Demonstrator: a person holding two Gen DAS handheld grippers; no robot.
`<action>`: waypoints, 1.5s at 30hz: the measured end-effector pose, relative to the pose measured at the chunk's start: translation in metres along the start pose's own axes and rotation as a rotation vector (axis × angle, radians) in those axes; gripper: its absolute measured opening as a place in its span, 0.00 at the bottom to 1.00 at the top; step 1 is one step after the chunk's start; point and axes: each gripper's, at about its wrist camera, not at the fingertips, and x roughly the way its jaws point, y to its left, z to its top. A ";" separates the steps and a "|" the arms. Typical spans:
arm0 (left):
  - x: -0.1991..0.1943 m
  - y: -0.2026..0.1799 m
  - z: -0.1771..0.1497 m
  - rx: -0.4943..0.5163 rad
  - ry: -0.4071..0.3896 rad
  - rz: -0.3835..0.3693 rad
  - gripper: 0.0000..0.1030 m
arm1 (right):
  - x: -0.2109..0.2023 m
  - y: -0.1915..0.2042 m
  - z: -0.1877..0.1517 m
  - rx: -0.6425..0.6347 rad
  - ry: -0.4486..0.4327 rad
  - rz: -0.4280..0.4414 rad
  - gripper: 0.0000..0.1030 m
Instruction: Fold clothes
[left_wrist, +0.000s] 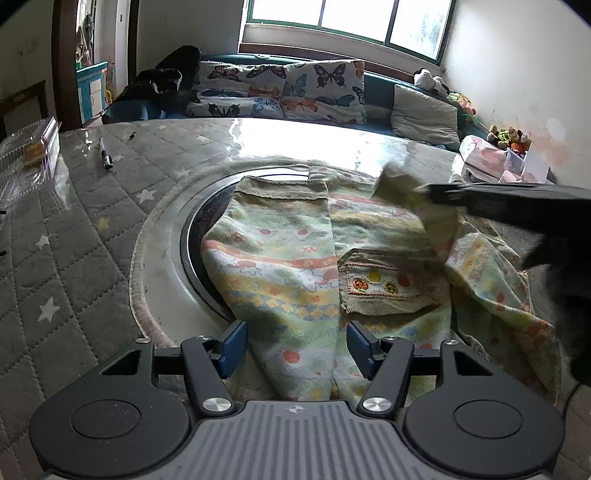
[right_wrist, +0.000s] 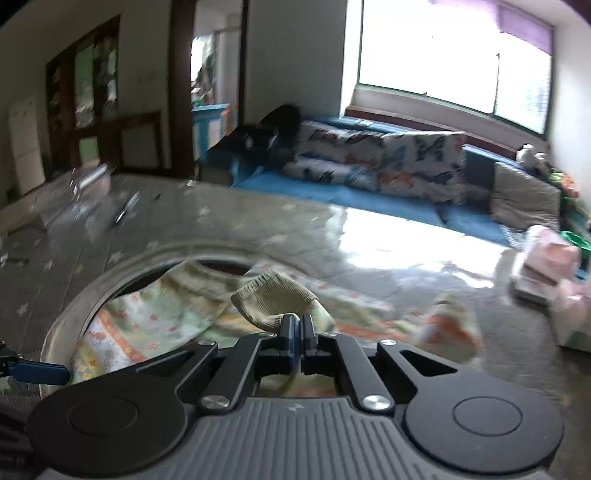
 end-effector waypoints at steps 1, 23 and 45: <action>-0.001 -0.001 0.001 0.002 -0.004 0.001 0.61 | -0.009 -0.006 0.000 0.012 -0.015 -0.014 0.02; -0.011 -0.058 -0.002 0.130 -0.024 -0.066 0.68 | -0.162 -0.160 -0.106 0.293 -0.021 -0.503 0.02; 0.001 -0.084 -0.012 0.200 0.020 -0.086 0.69 | -0.168 -0.191 -0.147 0.389 0.065 -0.634 0.11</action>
